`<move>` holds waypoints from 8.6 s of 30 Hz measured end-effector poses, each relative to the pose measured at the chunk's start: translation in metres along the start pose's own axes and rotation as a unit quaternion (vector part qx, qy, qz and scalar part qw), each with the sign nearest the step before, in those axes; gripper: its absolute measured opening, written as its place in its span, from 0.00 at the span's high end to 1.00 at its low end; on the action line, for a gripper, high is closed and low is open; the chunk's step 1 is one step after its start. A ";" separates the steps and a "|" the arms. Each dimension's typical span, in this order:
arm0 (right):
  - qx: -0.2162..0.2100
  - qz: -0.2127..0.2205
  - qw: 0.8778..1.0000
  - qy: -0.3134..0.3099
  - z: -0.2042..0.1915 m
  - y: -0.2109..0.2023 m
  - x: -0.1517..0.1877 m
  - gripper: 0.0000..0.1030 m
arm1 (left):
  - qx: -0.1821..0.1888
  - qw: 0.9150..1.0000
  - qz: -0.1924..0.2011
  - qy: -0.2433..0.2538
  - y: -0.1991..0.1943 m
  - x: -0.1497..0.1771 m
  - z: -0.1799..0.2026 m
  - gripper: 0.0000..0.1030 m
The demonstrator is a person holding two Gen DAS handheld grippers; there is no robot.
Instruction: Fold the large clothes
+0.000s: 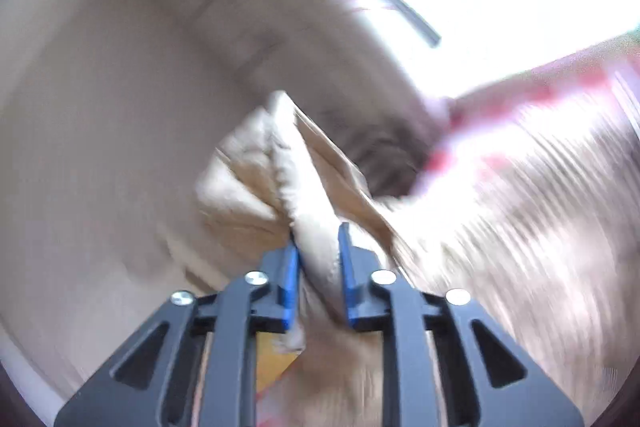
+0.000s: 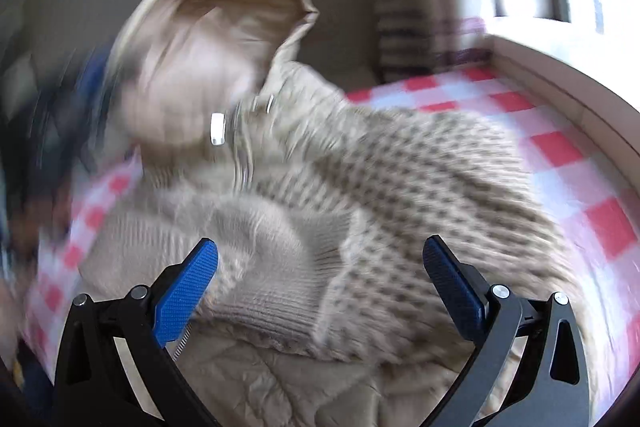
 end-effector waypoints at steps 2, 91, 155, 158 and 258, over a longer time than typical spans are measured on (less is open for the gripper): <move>-0.015 0.015 0.999 0.047 0.015 -0.017 -0.001 0.05 | 0.025 0.998 -0.040 0.039 -0.025 0.040 0.030 0.72; -0.190 -0.118 0.956 0.191 0.017 0.084 -0.039 0.57 | 0.318 0.510 -0.307 -0.738 0.144 0.151 -0.077 0.04; 0.194 -0.112 0.954 -0.197 -0.013 0.133 -0.051 0.54 | 0.074 0.817 -0.333 -0.465 0.104 0.114 -0.005 0.02; 0.151 -0.119 0.976 -0.098 0.013 0.128 -0.060 0.53 | 0.072 0.817 -0.333 -0.465 0.103 0.114 -0.005 0.02; 0.050 -0.067 0.963 -0.258 -0.059 -0.096 0.147 0.05 | 0.003 0.832 -0.356 -0.425 -0.135 0.103 0.070 0.02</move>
Point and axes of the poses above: each gripper's, at about its wrist camera, not at the fingertips, and y roughly the way its jaws point, z to its right, x to its underside, the point moved 3 cm from there along y, roughly the way its jaws point, and after that the axes turned 2 degrees about -z, right-handed, at the moved point
